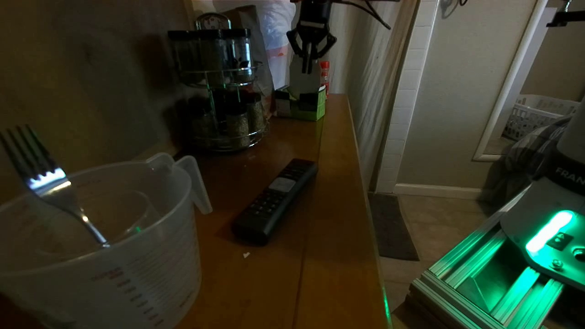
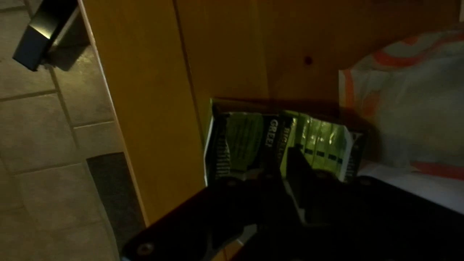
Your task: Take the green packets out of the box
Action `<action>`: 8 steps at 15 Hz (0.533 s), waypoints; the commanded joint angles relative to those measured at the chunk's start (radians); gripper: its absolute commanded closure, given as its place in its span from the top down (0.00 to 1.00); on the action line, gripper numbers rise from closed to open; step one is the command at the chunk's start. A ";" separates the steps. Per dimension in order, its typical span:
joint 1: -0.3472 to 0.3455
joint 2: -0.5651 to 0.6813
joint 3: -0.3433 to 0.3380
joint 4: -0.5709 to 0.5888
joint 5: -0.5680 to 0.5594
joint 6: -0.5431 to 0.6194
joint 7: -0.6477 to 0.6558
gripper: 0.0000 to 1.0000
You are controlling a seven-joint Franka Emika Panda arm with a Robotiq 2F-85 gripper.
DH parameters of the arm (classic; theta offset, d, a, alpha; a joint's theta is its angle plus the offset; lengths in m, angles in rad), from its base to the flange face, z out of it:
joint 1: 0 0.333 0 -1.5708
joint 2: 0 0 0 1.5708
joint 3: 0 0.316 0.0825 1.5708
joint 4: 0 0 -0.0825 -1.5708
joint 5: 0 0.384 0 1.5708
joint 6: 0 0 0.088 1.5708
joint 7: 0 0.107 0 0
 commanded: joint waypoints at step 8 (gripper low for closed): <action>0.003 0.115 0.043 -0.025 0.065 0.298 0.030 0.84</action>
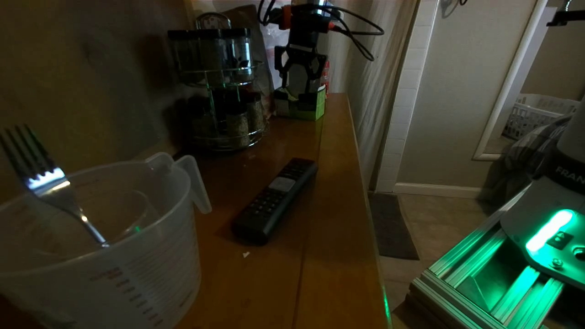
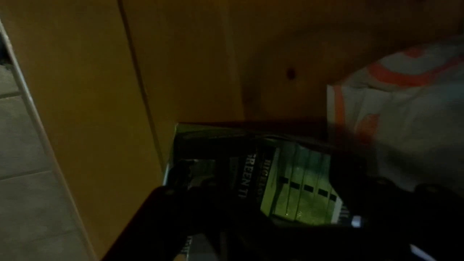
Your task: Take the green packets out of the box
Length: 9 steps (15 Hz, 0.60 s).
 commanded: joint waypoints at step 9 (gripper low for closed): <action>-0.011 0.036 -0.029 0.034 0.024 0.113 0.004 0.82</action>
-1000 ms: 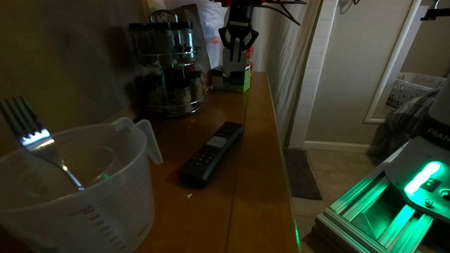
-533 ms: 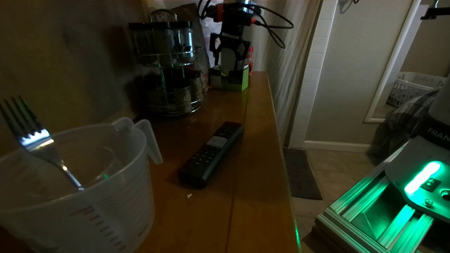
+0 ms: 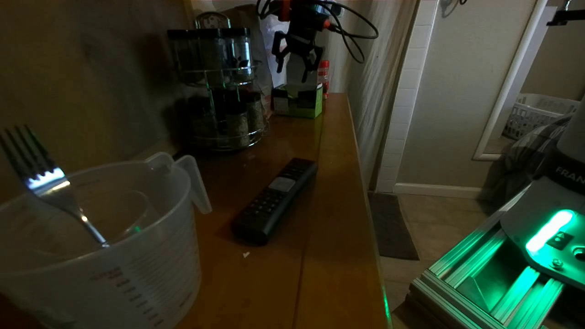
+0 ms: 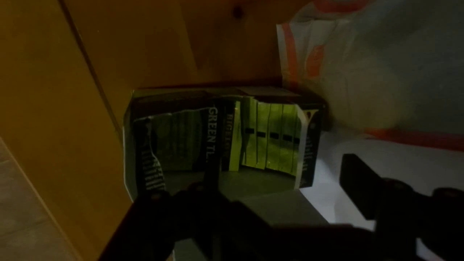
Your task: Take the green packets out of the box
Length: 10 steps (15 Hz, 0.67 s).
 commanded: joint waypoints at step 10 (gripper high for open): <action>0.042 0.132 -0.035 0.022 -0.068 -0.012 0.012 0.83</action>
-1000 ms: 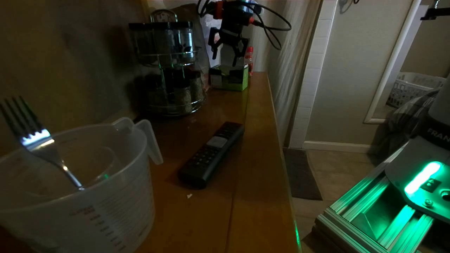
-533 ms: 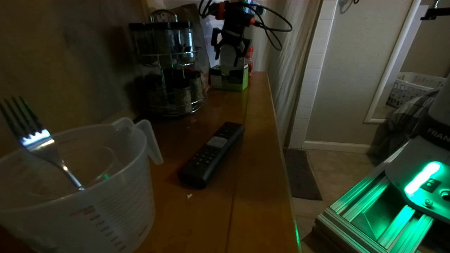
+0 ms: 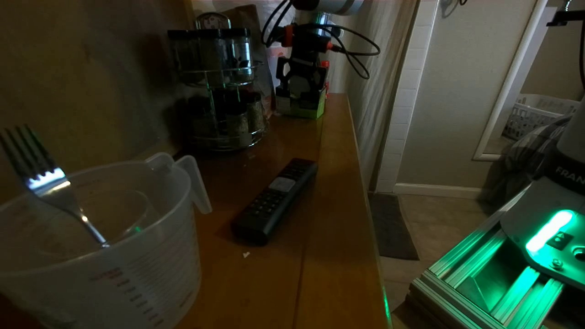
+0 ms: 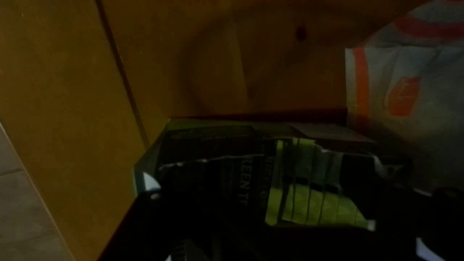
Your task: Take the green packets out of the box
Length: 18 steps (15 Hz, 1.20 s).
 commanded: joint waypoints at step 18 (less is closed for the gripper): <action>0.083 0.047 -0.082 0.089 -0.234 -0.075 0.209 0.00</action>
